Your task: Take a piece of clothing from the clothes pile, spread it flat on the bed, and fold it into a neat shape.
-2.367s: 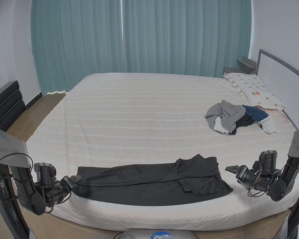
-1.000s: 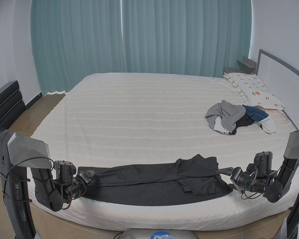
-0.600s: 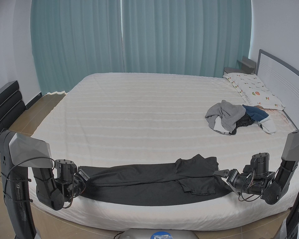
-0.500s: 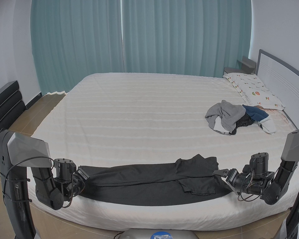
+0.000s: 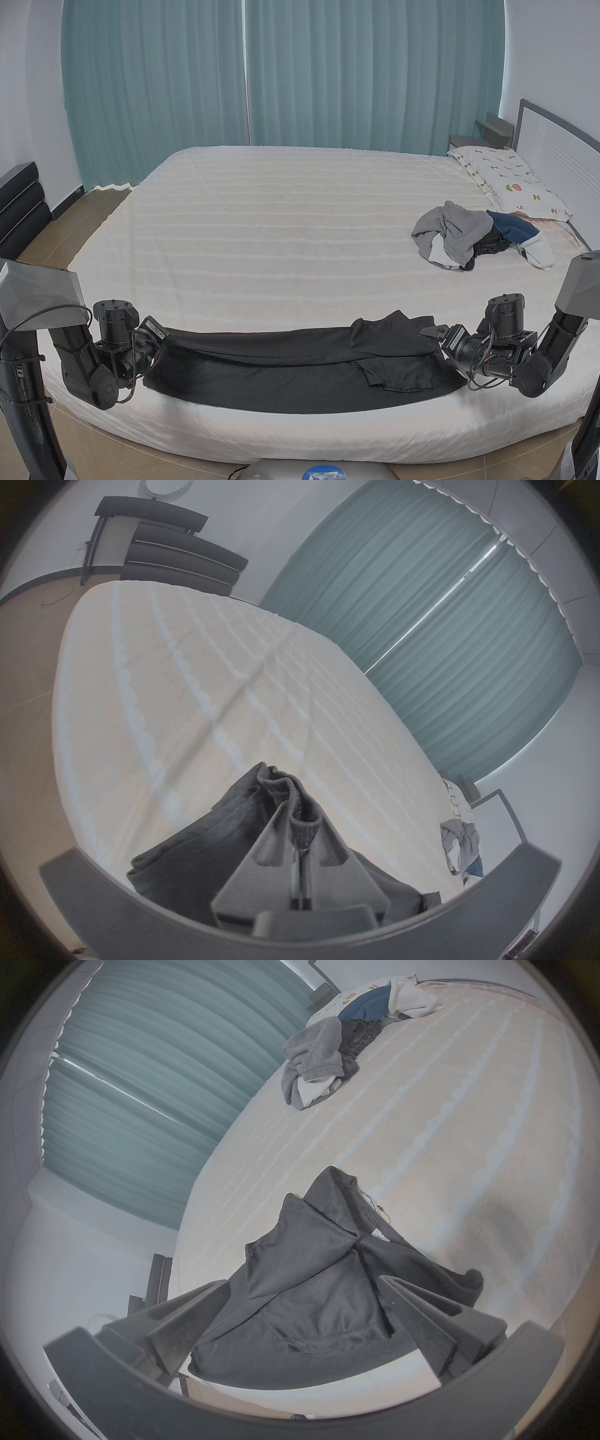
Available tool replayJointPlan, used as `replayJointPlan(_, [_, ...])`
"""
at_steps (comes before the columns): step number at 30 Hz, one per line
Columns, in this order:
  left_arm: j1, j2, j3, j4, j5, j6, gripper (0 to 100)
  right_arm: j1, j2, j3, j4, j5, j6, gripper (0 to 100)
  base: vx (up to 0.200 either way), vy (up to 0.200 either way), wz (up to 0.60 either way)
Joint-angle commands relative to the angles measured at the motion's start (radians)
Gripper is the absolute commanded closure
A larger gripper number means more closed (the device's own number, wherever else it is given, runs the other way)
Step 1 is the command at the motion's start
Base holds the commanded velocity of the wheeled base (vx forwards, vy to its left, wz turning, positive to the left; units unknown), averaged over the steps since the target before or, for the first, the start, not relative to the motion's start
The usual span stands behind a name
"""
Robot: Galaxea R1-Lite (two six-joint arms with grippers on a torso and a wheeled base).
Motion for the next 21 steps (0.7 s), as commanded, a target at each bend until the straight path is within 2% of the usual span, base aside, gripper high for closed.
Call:
replayJointPlan(1, [-0.002,-0.001,-0.054,0.001,-0.011,-0.002,100,0.023,0.02,-0.097,0.084,-0.021,0.012,0,0.0,0.0,0.0])
replayJointPlan(7, [0.001,0.011,-0.078,-0.001,-0.019,-0.04,100,0.039,0.08,-0.114,0.084,-0.026,0.084,0,0.0,0.0,0.0])
replayJointPlan(14, [0.002,0.023,-0.095,-0.001,-0.019,-0.048,100,0.063,0.165,-0.163,0.084,-0.079,0.087,0,0.0,0.0,0.0])
replayJointPlan(21, [0.002,0.026,-0.095,-0.001,-0.019,-0.048,100,0.049,0.195,-0.232,0.082,-0.096,0.092,0,0.0,0.0,0.0])
